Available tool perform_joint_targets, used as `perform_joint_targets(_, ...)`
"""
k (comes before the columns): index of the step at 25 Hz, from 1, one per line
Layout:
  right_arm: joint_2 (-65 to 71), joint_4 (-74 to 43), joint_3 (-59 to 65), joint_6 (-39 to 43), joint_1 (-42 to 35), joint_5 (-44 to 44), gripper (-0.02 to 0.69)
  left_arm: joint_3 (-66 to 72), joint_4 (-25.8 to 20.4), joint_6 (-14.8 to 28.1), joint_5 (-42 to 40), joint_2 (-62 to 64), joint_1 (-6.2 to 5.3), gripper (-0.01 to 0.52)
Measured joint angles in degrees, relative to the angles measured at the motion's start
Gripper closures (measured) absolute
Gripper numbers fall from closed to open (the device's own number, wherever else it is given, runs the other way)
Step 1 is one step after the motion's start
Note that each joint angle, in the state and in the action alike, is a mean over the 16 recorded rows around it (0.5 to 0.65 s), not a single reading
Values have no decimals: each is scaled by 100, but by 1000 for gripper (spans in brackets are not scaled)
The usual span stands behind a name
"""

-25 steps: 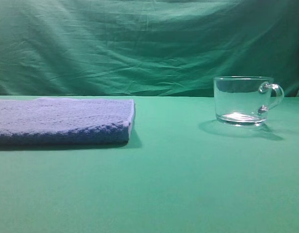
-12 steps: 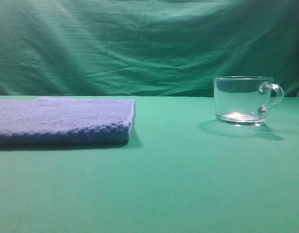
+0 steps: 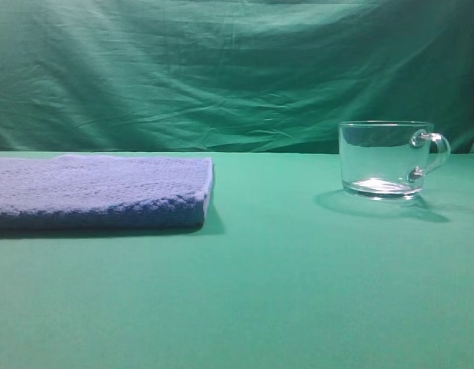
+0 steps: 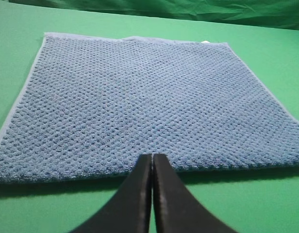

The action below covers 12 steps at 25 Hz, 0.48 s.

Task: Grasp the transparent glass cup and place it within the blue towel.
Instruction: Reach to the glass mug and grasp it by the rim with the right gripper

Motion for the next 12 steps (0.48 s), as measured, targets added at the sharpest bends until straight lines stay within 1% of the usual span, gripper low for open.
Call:
perform_joint_targets(6, 424, 175, -541, -10, 130, -198, 665, 0, 0, 0, 0, 0, 0, 514)
perform_joint_targets(9, 901, 231, -1004, -94, 204, 67, 665, 0, 0, 0, 0, 0, 0, 514)
perform_joint_targets(12, 1537, 248, -1567, -212, 277, 605, 665, 0, 0, 0, 0, 0, 0, 514)
